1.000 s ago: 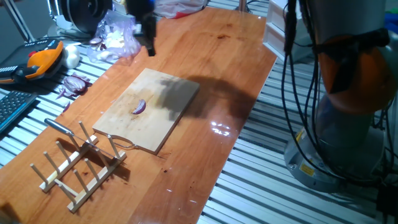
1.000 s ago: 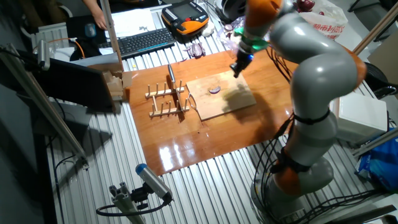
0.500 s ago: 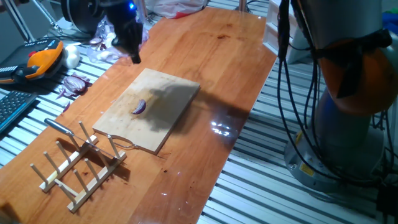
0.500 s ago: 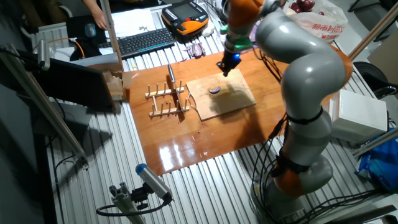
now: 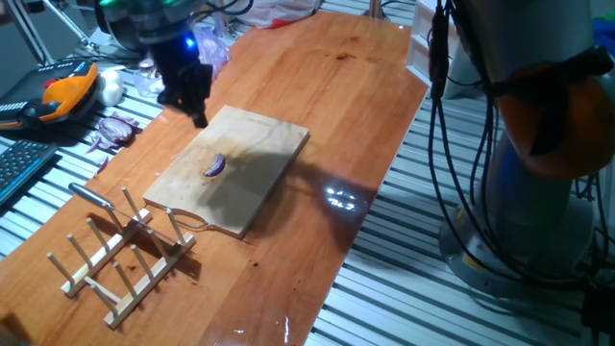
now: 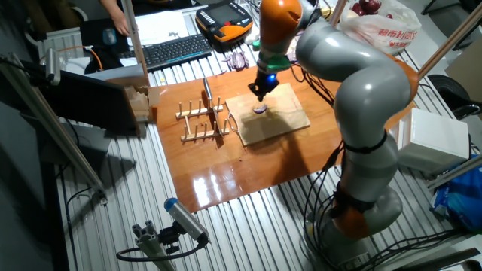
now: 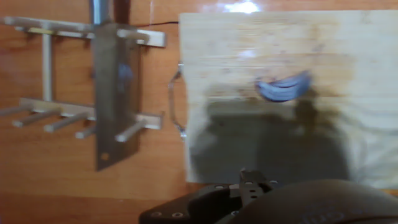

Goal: Chop the onions

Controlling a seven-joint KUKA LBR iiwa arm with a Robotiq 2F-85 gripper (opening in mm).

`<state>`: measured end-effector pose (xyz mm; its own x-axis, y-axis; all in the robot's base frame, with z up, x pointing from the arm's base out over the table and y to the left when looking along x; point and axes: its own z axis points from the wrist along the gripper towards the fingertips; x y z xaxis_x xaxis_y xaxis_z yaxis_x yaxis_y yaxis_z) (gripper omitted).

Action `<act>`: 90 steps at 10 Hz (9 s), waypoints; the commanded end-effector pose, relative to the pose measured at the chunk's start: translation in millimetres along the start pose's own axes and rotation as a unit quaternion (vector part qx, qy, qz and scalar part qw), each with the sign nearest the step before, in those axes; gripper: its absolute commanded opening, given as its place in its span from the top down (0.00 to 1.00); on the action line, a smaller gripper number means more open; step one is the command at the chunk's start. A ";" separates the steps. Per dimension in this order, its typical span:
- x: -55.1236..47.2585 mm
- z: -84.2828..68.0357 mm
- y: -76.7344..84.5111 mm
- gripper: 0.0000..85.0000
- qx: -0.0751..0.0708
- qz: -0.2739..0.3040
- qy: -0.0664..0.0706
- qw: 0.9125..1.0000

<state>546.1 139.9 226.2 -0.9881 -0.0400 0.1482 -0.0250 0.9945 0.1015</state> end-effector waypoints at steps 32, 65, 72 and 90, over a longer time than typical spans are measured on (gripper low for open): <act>-88.1 110.8 147.9 0.60 0.126 0.060 -0.111 0.984; -62.1 11.6 35.0 1.00 0.030 -0.021 -0.092 0.995; -67.4 25.3 17.1 1.00 0.013 -0.011 -0.080 0.997; -71.8 82.6 -55.2 1.00 0.046 -0.010 -0.112 0.993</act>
<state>605.8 95.8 129.1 -0.9959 -0.0479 -0.0766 -0.0488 0.9988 0.0101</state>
